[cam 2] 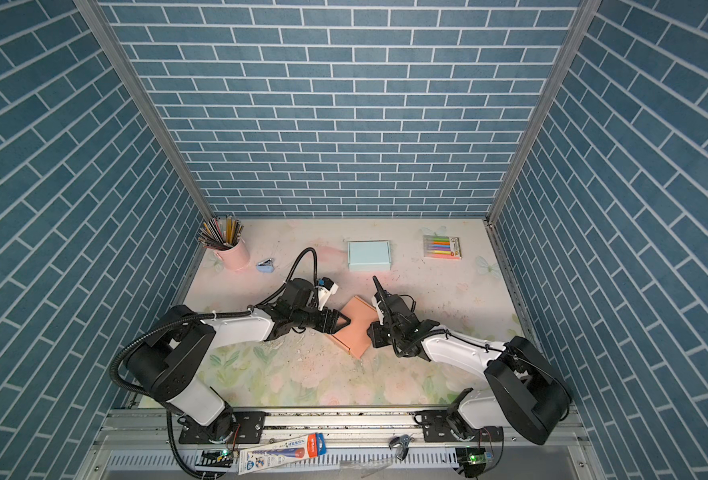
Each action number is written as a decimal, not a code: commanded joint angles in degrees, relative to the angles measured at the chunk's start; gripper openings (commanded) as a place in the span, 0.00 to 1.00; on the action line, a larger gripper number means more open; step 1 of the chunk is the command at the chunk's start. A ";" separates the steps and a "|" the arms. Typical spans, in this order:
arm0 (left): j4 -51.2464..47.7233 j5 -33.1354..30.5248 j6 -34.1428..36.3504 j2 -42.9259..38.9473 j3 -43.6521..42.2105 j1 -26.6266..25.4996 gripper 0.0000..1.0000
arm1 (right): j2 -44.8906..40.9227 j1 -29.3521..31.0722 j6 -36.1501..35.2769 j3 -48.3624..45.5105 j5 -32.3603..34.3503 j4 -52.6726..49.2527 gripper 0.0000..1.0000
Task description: Fold the paper box
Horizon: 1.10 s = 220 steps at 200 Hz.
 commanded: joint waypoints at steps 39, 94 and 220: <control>1.55 2.31 -0.51 0.52 -1.34 -0.47 0.73 | -1.90 0.18 0.16 -3.31 -0.83 0.78 0.29; 1.46 2.60 -0.59 0.54 -1.25 -0.62 0.72 | -3.33 3.87 2.43 -5.99 -0.23 1.92 0.29; 3.54 3.33 -2.56 -0.02 -3.53 -2.43 0.71 | 1.55 4.61 0.68 -1.14 -1.15 4.51 0.29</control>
